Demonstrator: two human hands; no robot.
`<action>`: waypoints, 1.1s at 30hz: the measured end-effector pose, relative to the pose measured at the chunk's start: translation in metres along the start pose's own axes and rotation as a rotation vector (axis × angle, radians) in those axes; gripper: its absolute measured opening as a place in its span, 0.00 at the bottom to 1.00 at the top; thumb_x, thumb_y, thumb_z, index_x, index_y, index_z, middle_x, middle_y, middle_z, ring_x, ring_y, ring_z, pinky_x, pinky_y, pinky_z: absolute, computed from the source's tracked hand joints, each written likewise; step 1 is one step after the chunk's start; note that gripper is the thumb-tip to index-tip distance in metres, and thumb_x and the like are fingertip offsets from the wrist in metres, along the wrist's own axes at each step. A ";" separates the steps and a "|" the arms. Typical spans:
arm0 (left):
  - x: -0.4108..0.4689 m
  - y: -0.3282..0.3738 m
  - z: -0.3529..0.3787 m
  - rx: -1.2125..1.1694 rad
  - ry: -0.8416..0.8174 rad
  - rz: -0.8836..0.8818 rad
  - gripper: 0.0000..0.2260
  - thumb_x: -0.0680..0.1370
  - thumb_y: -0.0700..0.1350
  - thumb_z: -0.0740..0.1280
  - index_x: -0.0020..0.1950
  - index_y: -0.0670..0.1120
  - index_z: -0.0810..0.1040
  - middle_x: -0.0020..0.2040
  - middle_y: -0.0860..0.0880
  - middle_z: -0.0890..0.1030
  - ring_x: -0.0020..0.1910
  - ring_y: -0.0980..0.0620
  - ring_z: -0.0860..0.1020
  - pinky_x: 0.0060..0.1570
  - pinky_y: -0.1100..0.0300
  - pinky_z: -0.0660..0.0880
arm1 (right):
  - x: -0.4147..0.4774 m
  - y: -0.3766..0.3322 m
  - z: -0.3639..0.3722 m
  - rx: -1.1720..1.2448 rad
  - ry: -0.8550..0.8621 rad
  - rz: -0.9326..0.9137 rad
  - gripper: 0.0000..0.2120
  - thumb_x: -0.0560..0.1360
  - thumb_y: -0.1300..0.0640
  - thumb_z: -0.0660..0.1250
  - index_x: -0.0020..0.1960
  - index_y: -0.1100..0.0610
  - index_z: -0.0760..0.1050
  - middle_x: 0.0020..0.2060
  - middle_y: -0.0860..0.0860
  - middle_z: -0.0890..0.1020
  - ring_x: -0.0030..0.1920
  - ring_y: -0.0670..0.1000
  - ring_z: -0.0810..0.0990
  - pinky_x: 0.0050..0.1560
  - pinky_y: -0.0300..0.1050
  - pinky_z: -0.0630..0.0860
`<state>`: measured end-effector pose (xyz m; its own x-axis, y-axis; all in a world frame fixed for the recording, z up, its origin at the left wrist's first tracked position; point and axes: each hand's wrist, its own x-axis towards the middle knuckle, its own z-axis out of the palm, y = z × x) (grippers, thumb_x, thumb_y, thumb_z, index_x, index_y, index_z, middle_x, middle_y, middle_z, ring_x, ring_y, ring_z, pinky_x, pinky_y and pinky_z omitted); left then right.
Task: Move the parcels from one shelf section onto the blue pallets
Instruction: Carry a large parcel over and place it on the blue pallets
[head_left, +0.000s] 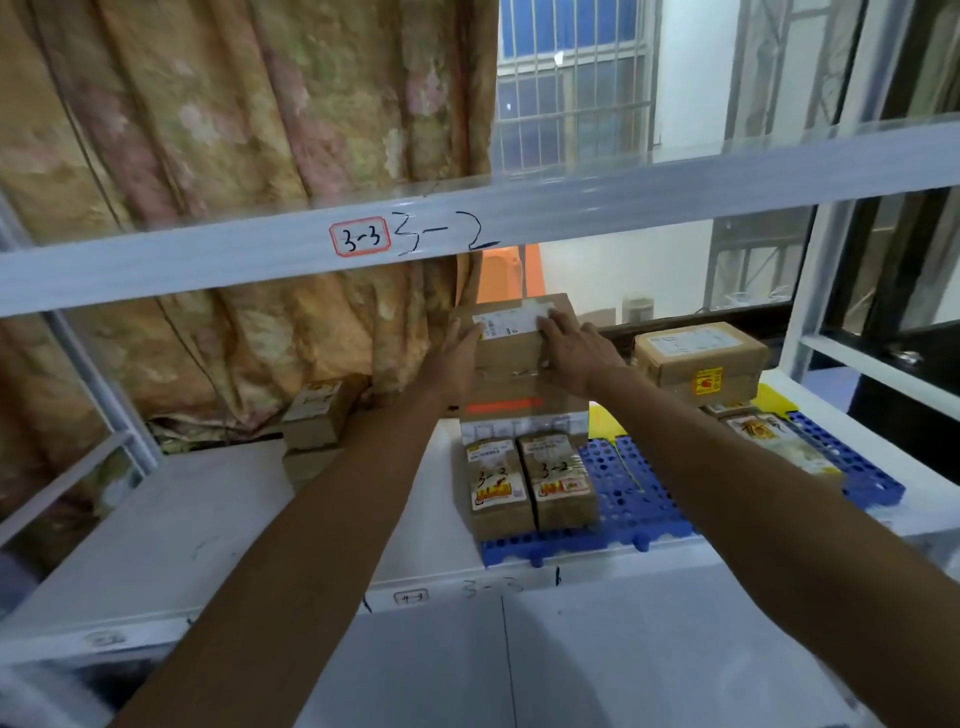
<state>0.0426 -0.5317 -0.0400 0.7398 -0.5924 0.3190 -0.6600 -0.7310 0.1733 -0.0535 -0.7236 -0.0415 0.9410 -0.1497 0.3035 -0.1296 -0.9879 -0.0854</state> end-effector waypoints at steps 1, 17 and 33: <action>0.003 0.001 0.000 -0.004 -0.005 -0.011 0.34 0.79 0.39 0.67 0.81 0.49 0.54 0.81 0.44 0.46 0.79 0.44 0.55 0.66 0.55 0.65 | 0.002 0.001 0.000 -0.003 -0.005 -0.002 0.37 0.76 0.50 0.69 0.77 0.54 0.53 0.77 0.55 0.54 0.68 0.68 0.67 0.64 0.62 0.70; 0.021 -0.014 0.014 0.026 0.050 0.031 0.24 0.76 0.37 0.65 0.72 0.47 0.66 0.71 0.45 0.66 0.63 0.42 0.73 0.56 0.52 0.72 | 0.027 0.001 0.010 0.048 -0.051 0.004 0.29 0.81 0.51 0.63 0.76 0.58 0.55 0.74 0.62 0.56 0.66 0.66 0.68 0.64 0.61 0.68; 0.023 -0.015 0.015 0.028 0.003 -0.055 0.34 0.78 0.35 0.62 0.80 0.51 0.54 0.80 0.42 0.51 0.72 0.37 0.67 0.63 0.48 0.70 | 0.030 0.006 0.007 0.012 -0.065 0.068 0.34 0.79 0.54 0.65 0.78 0.55 0.51 0.76 0.60 0.53 0.69 0.64 0.66 0.62 0.60 0.71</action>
<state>0.0714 -0.5395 -0.0490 0.7744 -0.5500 0.3127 -0.6145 -0.7716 0.1647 -0.0240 -0.7339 -0.0397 0.9484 -0.2133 0.2346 -0.1908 -0.9749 -0.1150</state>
